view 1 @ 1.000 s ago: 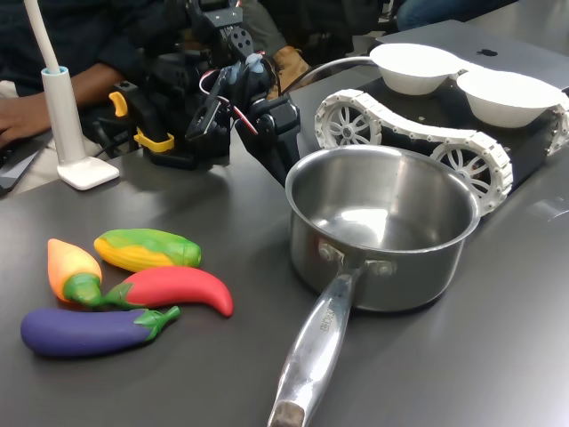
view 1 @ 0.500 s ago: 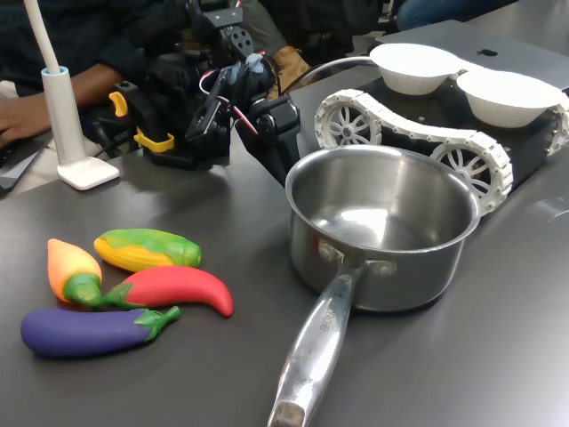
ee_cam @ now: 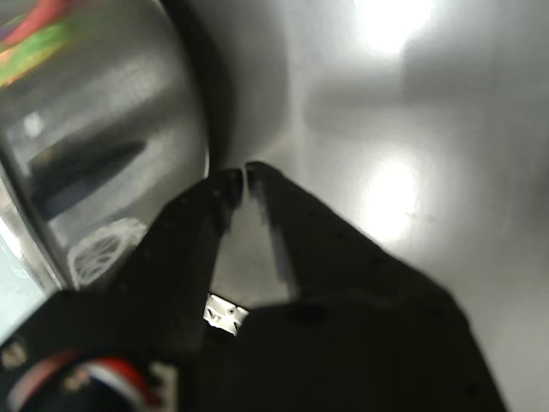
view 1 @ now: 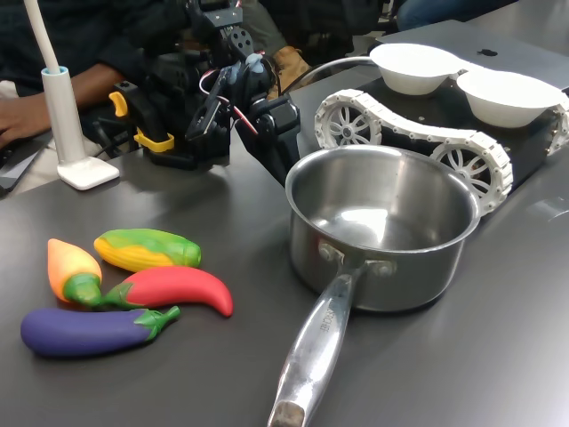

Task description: Pick up the brinjal and place them in the pan

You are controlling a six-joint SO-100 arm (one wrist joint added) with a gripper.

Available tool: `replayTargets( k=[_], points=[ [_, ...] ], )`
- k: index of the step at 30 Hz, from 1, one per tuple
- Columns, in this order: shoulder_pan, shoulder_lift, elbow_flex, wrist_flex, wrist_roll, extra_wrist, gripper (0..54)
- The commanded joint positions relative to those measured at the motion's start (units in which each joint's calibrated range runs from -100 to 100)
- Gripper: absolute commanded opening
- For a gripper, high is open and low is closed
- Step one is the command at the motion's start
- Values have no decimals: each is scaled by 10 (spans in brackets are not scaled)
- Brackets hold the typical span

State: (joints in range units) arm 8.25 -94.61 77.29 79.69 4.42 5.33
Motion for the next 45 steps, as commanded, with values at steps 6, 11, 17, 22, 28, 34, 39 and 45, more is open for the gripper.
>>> replayTargets(
  k=[6, 11, 17, 22, 28, 34, 39, 45],
  points=[
    [9, -9, -7, -30, -4, -6, 1],
    [9, -9, -7, -30, -4, -6, 1],
    [9, -9, -7, -30, -5, -6, 1],
    [9, -9, -7, -30, -4, -6, 1],
    [-17, -9, -7, -30, 11, -5, 1],
    [-29, -9, -8, -27, 22, -6, 13],
    [-32, -9, -12, -17, 24, -6, 1],
    [-24, -9, -15, -13, 21, -6, 0]
  ],
)
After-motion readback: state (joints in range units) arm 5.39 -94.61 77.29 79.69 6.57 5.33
